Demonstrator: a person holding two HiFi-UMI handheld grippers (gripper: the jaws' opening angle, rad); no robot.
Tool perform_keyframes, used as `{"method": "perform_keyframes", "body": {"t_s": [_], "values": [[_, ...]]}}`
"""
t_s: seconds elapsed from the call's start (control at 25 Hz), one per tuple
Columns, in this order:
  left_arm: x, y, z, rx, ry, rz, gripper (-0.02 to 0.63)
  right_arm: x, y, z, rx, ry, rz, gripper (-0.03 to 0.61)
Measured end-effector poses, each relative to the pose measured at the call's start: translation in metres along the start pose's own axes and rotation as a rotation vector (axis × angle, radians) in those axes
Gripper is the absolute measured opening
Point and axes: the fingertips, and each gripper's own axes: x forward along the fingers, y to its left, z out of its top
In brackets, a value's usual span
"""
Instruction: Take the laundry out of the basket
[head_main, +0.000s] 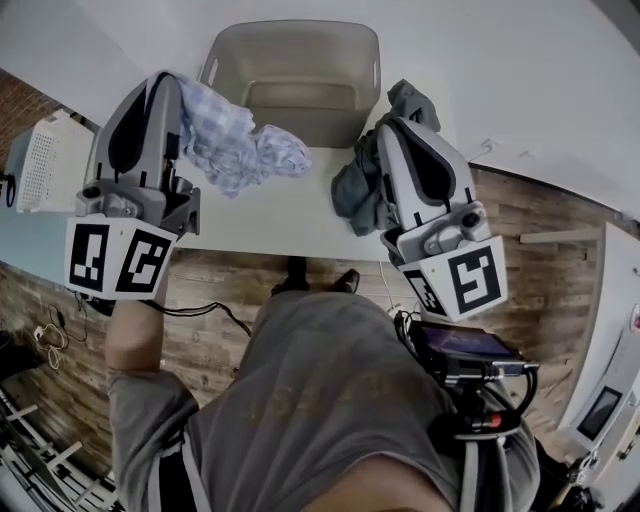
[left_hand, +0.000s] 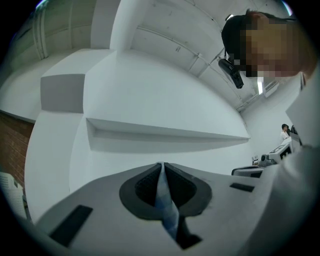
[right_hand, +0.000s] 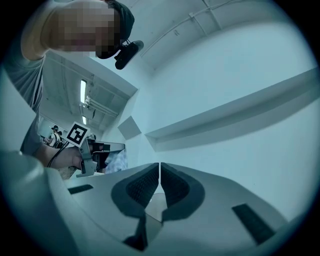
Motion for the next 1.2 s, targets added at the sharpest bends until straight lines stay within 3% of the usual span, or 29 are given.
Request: {"method": "perform_keyframes", "body": {"t_s": [0.52,0.8,1.2], "values": [[-0.010,0.002,-0.114,-0.151,0.134,-0.008,0.012,0.023,0.008,-0.021,-0.009,0.043,-0.013,0.016],[-0.004,-0.002,-0.178,-0.181,0.216,-0.016,0.012,0.032,0.006,-0.028,-0.023,0.070,-0.034,0.015],[0.004,-0.013,-0.238,-0.144,0.286,-0.019,0.012,0.030,-0.007,-0.037,-0.037,0.101,-0.083,0.017]]}}
